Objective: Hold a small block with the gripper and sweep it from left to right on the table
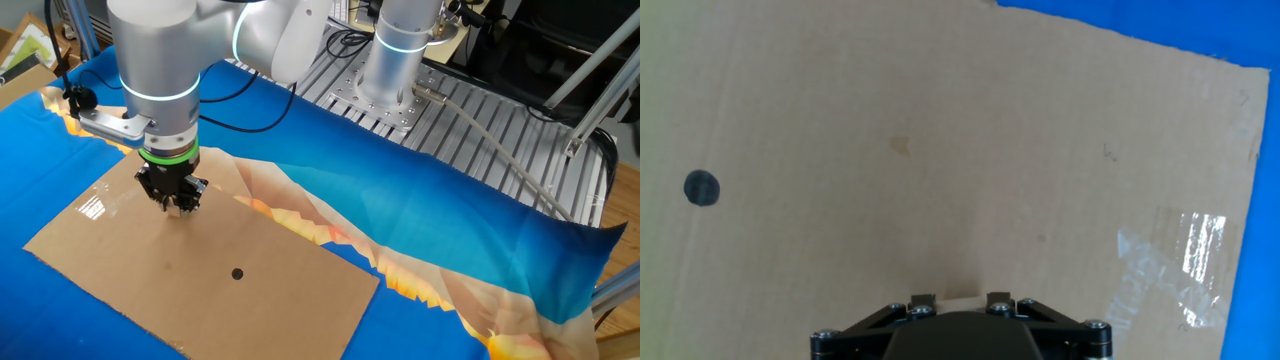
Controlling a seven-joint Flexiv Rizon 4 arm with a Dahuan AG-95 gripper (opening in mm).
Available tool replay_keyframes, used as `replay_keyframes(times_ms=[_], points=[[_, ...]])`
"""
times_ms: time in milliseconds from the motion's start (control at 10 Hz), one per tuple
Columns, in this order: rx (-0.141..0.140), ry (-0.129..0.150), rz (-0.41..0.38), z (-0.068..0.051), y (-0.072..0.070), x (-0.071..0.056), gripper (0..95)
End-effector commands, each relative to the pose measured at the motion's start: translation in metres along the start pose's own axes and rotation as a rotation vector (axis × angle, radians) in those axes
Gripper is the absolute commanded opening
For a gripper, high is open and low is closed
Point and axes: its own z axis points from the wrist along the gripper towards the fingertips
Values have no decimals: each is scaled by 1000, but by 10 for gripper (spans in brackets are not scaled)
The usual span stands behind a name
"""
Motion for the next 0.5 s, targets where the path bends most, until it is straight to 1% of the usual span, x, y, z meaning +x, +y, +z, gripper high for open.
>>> replay_keyframes(times_ms=[100,300,400,500], points=[[9,2,0,1,0,0,190],[-5,4,1,1,-1,0,190],[-2,-1,1,1,-1,0,190],[-4,0,1,2,-1,0,190]])
